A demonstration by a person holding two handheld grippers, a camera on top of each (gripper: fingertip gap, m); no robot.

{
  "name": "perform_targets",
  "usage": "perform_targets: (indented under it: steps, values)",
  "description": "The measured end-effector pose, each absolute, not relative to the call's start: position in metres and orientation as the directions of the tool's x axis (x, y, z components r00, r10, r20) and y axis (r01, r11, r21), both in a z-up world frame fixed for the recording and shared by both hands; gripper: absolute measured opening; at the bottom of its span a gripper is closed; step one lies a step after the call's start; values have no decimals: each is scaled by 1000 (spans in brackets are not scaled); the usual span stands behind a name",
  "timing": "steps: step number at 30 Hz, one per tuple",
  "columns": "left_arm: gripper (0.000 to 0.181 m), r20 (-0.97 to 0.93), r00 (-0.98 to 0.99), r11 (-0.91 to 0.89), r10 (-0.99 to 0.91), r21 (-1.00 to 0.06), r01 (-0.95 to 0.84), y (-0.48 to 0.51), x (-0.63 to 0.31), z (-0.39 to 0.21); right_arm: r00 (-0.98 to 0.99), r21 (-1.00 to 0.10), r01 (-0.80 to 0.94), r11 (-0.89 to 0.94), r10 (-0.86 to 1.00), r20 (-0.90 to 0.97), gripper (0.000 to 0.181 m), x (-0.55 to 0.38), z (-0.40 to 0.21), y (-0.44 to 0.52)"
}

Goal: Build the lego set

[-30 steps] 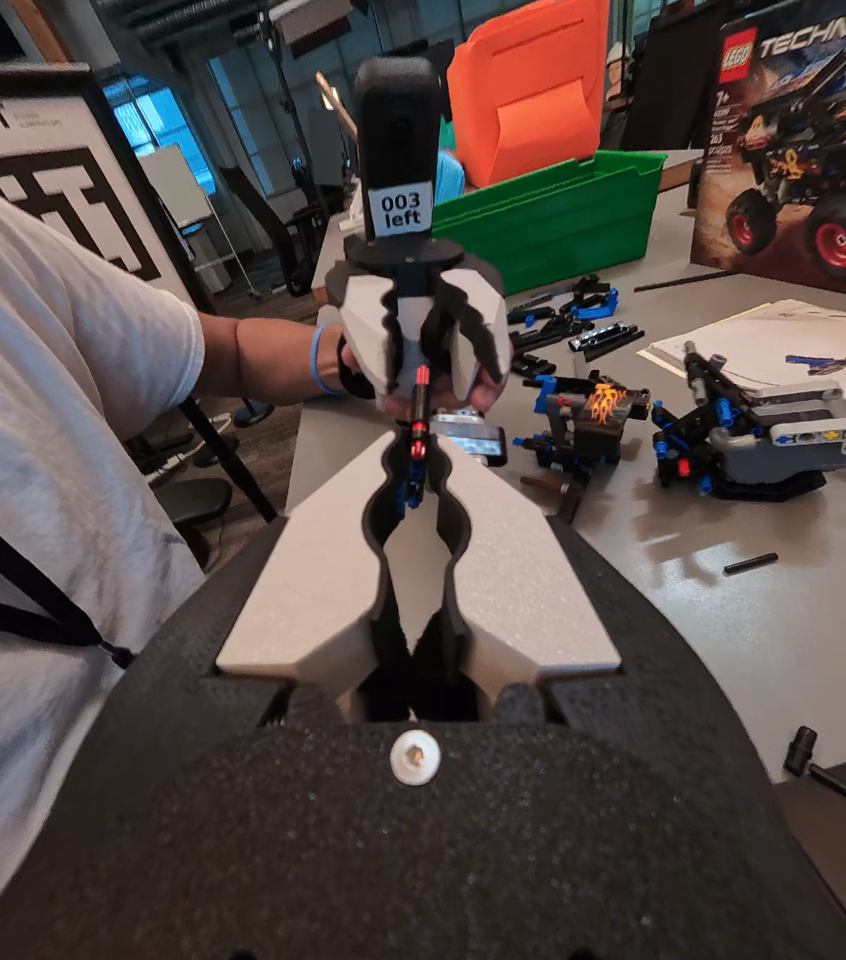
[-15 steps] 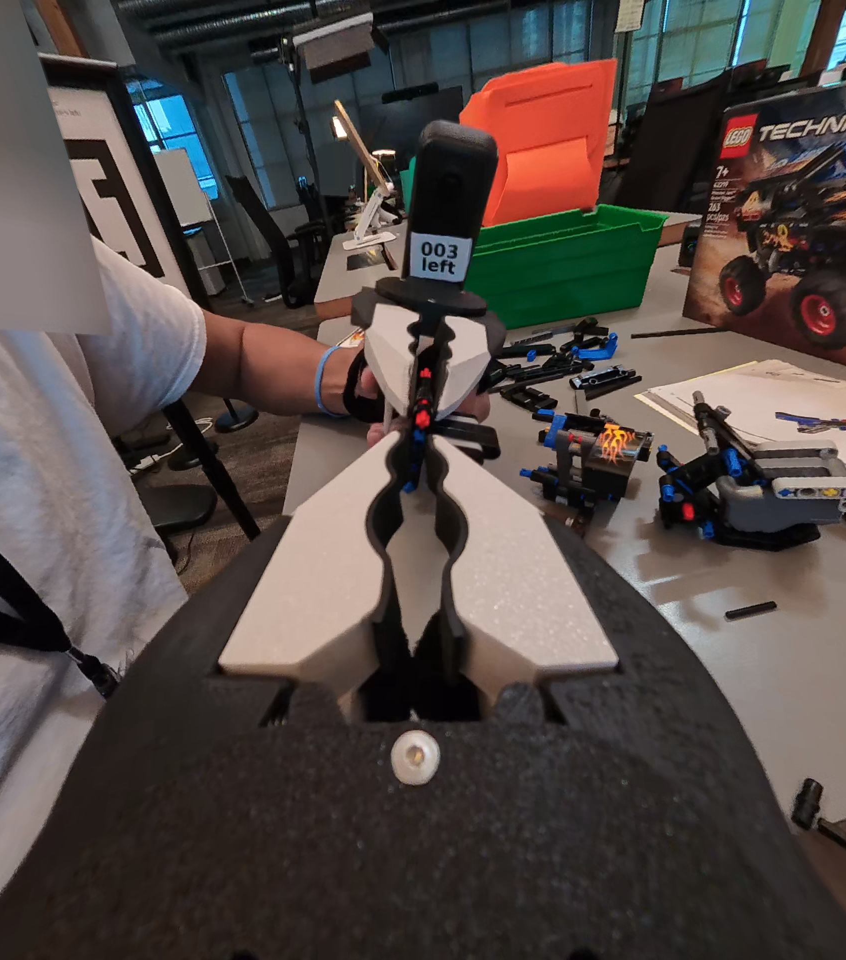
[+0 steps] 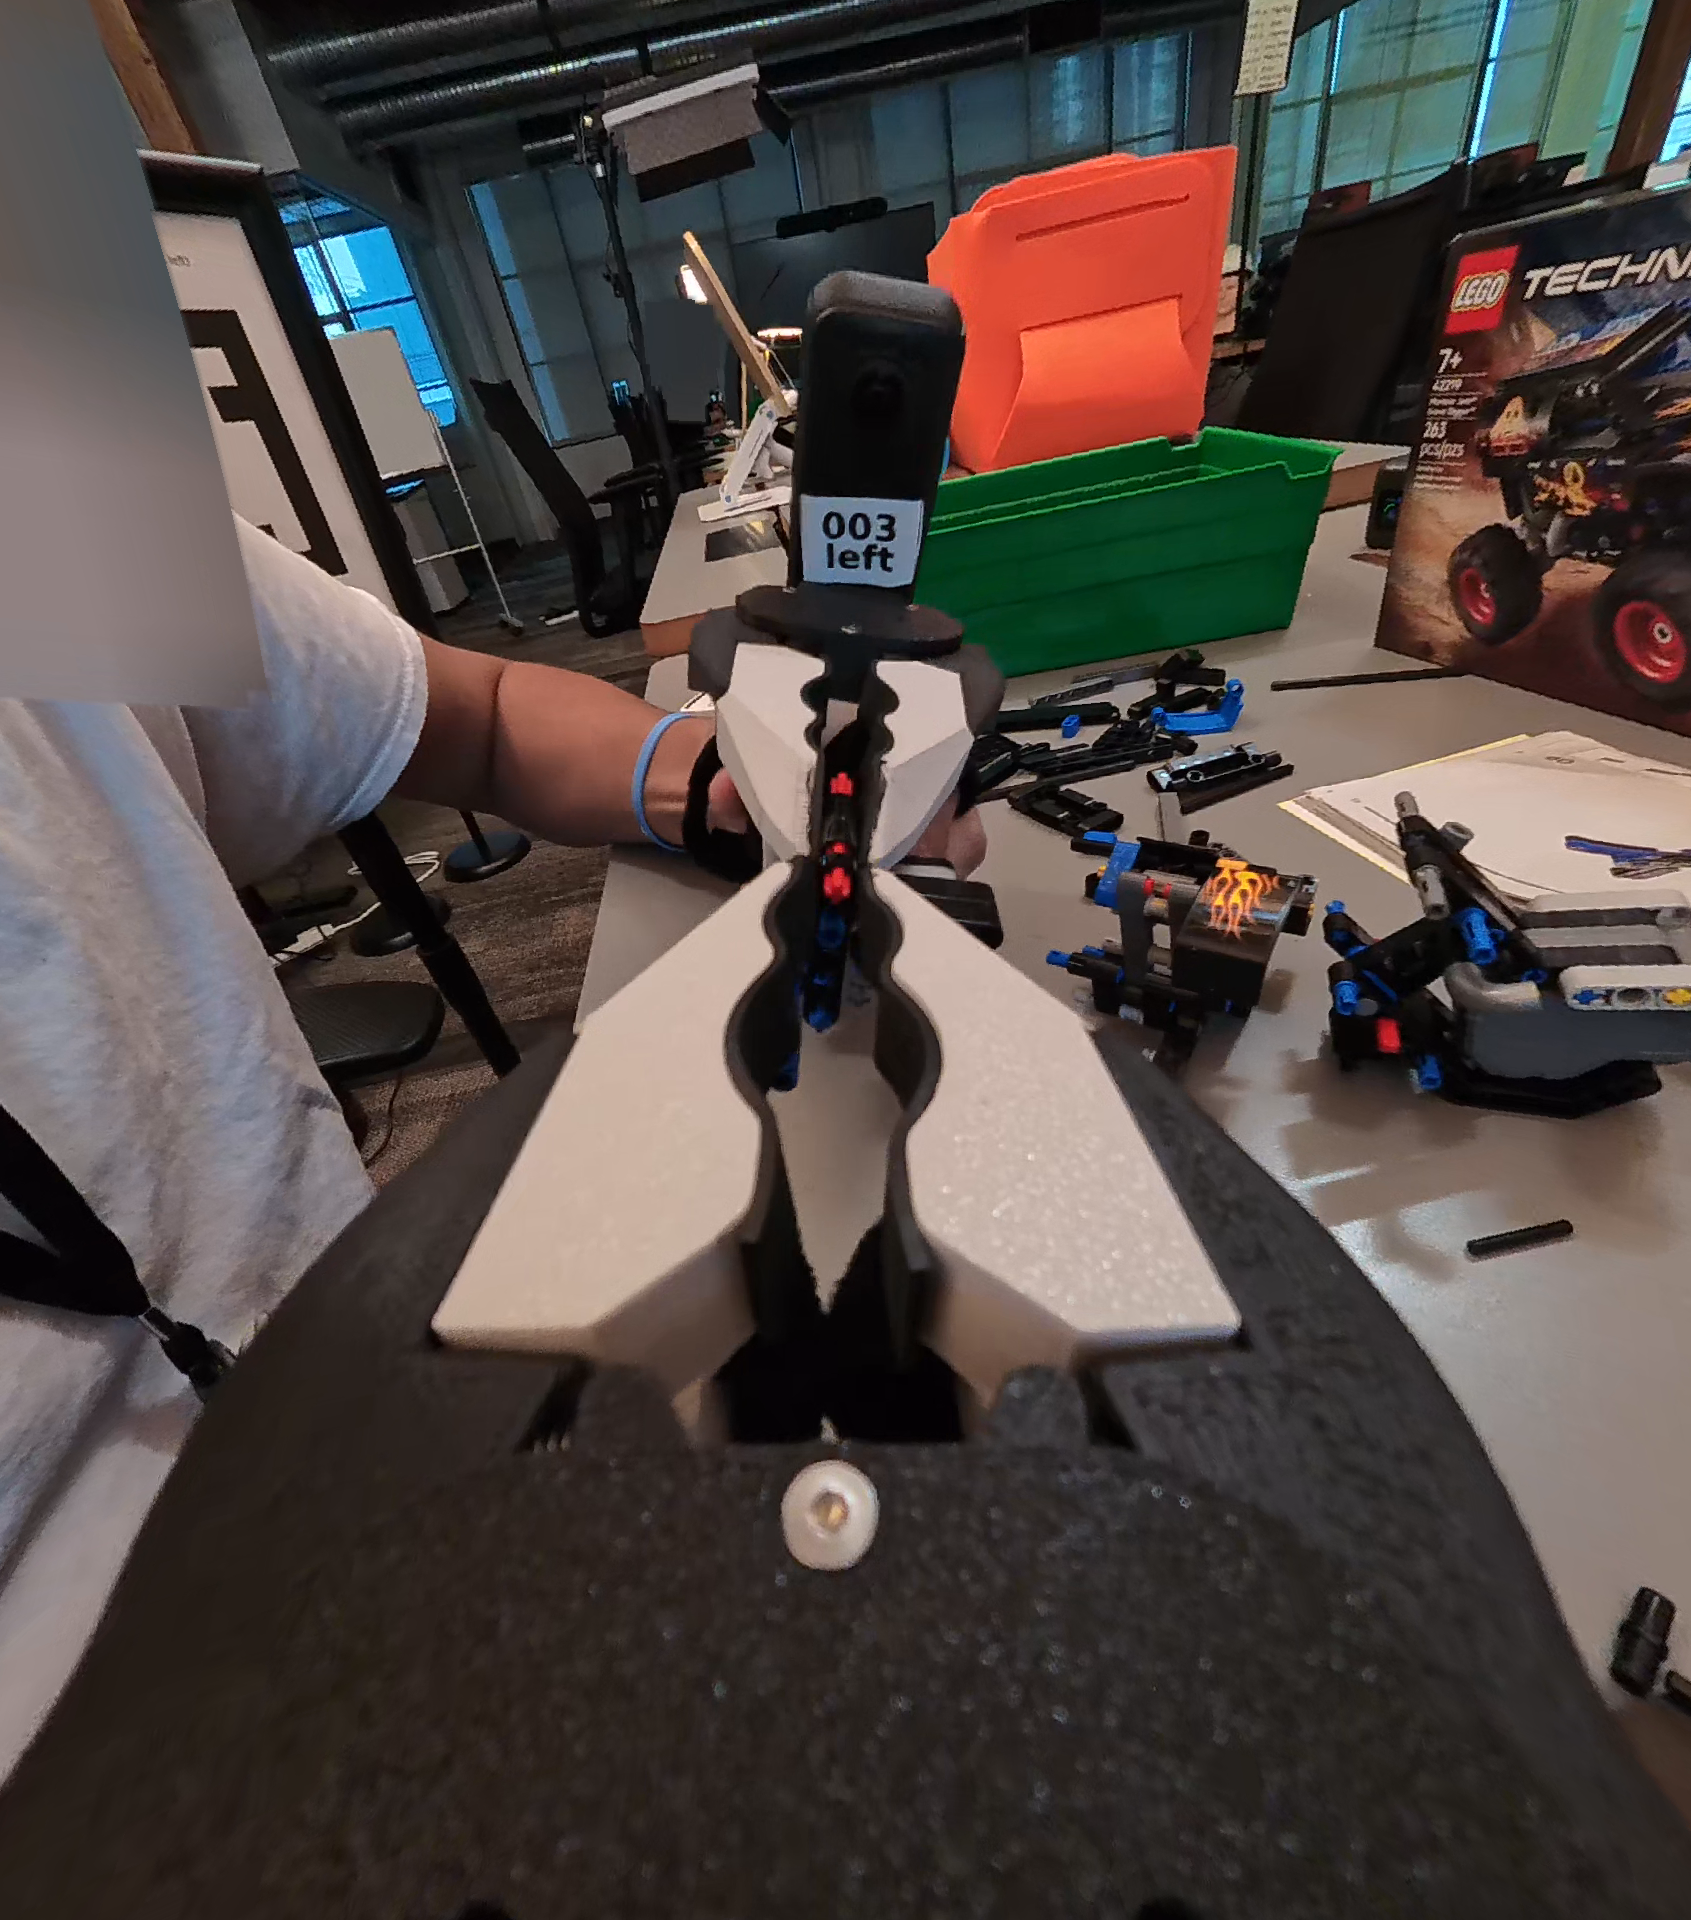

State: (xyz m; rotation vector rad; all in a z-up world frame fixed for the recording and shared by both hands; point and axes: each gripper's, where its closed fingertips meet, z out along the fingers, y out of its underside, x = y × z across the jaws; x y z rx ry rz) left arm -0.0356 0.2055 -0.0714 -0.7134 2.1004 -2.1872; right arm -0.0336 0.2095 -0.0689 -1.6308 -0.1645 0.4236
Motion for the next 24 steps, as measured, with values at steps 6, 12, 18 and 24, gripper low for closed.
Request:
perform_targets:
  steps: [6, 12, 18, 24]
  values:
    - [5, 272, -902, -59, -334, -962, -268, 203, -37, -73, 910, -980, -147, -133, 369, -187, 6, -38, -73, 211]
    - [5, 296, -904, -58, -307, -954, -293, 204, -39, -75, 909, -979, -146, -140, 371, -189, 5, -38, -75, 212]
    - [5, 290, -907, -56, -304, -956, -287, 203, -40, -74, 906, -980, -143, -137, 380, -185, 5, -40, -74, 211]
    - [5, 280, -909, -43, -307, -959, -281, 203, -41, -75, 906, -980, -140, -139, 381, -183, 5, -40, -75, 210]
